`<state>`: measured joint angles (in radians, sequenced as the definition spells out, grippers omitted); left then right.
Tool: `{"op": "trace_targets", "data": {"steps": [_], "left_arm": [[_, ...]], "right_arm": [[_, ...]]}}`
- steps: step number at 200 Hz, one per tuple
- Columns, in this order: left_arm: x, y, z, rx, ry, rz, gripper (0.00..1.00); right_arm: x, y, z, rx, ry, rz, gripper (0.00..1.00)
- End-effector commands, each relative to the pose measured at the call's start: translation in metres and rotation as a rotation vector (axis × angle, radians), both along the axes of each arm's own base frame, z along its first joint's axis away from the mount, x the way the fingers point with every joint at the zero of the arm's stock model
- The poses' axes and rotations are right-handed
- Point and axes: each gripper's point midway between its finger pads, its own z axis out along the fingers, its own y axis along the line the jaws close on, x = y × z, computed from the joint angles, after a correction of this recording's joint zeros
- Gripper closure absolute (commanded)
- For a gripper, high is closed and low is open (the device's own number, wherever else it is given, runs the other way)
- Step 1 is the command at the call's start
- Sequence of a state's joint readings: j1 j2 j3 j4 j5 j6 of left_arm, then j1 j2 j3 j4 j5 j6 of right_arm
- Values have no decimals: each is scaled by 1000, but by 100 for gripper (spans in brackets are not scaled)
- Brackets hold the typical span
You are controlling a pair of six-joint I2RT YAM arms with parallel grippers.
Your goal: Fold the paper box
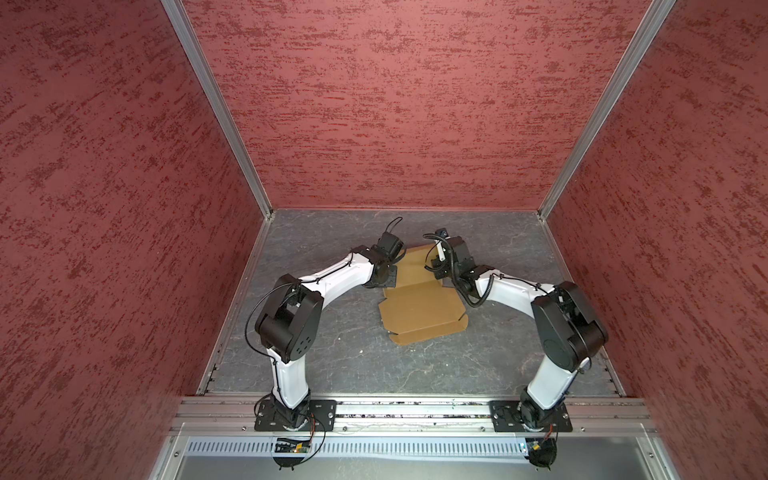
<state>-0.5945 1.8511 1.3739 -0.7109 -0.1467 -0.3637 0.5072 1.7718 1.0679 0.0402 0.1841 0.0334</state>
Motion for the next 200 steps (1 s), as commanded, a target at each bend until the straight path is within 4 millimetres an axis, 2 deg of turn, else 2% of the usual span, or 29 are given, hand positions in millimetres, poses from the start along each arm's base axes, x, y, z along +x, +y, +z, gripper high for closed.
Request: {"op": "trace_targets", "data": {"steps": [1, 88, 200], "left_arm": [[1, -27, 18, -82, -22, -103, 96], [3, -24, 19, -78, -18, -104, 95], [7, -21, 23, -54, -21, -105, 95]], "right_arm": [[-2, 31, 2, 61, 3, 85, 86], [3, 32, -24, 47, 54, 62, 84], [3, 24, -28, -8, 66, 45, 97]]}}
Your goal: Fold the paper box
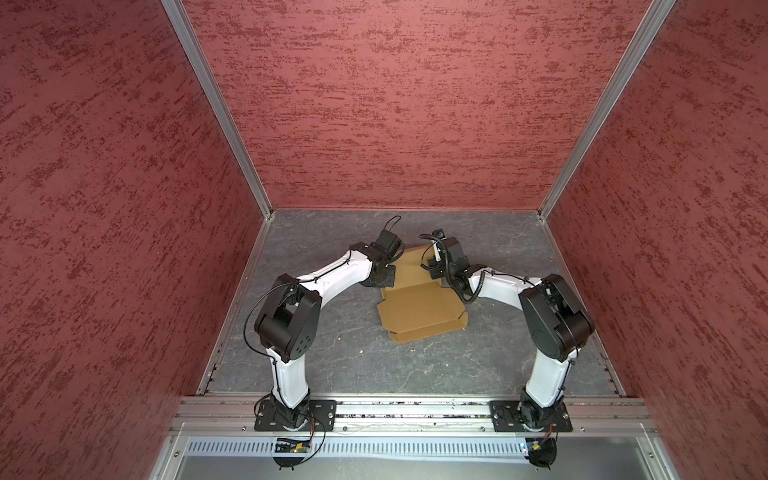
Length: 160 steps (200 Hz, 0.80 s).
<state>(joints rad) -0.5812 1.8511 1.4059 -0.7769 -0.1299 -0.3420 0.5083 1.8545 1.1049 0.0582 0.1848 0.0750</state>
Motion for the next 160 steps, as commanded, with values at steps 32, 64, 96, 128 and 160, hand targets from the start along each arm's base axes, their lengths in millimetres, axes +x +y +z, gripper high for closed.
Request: {"op": "trace_targets", "data": {"steps": [32, 64, 96, 128, 160], "left_arm": [[11, -25, 21, -70, -53, -95, 96], [11, -26, 21, -83, -47, -96, 95], [12, -28, 21, -93, -42, -98, 95], [12, -28, 20, -90, -40, -98, 95], [11, -27, 17, -84, -37, -91, 95]], "right_arm": [[-7, 13, -9, -66, 29, 65, 98], [-6, 8, -9, -117, 6, 54, 98], [-4, 8, -12, -149, -14, 39, 98], [-5, 12, -14, -132, -2, 49, 93], [-9, 18, -12, -68, 14, 46, 84]]}}
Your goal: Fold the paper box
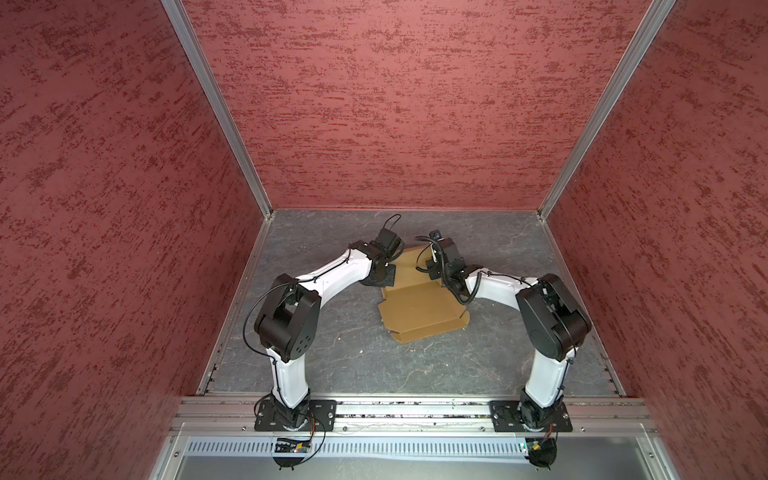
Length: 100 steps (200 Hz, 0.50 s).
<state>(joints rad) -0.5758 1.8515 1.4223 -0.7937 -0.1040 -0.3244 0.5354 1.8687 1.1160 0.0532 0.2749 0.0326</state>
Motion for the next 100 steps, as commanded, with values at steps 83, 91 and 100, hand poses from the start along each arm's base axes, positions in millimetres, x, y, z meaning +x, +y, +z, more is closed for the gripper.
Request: {"op": "trace_targets", "data": {"steps": [83, 91, 100], "left_arm": [[12, -6, 8, -14, -70, -14, 95], [12, -5, 7, -8, -70, -10, 95], [12, -4, 7, -6, -70, -5, 95]], "right_arm": [[-17, 20, 2, 89, 54, 40, 73], [-18, 20, 4, 94, 52, 40, 73], [-20, 19, 3, 96, 57, 40, 73]]}}
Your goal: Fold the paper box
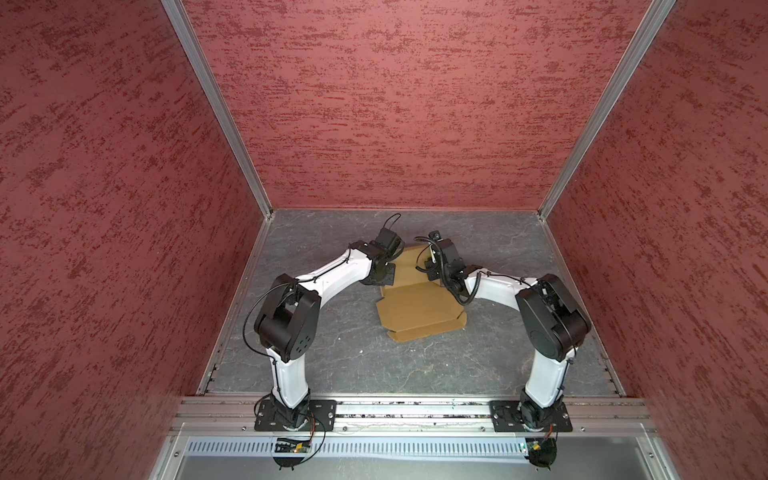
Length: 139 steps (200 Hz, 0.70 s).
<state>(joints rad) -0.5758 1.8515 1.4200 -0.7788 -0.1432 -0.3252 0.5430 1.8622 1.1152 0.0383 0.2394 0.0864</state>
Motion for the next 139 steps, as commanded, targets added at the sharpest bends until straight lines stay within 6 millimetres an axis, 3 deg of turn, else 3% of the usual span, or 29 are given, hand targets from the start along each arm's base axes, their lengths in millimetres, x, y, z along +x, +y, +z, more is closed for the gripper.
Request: {"op": "trace_targets", "data": {"steps": [1, 57, 91, 139], "left_arm": [[6, -9, 6, -29, -40, -20, 96], [6, -9, 7, -45, -49, -13, 95], [4, -13, 11, -71, -47, -24, 96], [3, -16, 18, -90, -52, -26, 95]], "right_arm": [[-15, 11, 4, 41, 28, 40, 73], [-28, 8, -19, 33, 96, 57, 84], [-25, 11, -27, 53, 112, 53, 86], [-21, 10, -33, 20, 122, 48, 96]]}}
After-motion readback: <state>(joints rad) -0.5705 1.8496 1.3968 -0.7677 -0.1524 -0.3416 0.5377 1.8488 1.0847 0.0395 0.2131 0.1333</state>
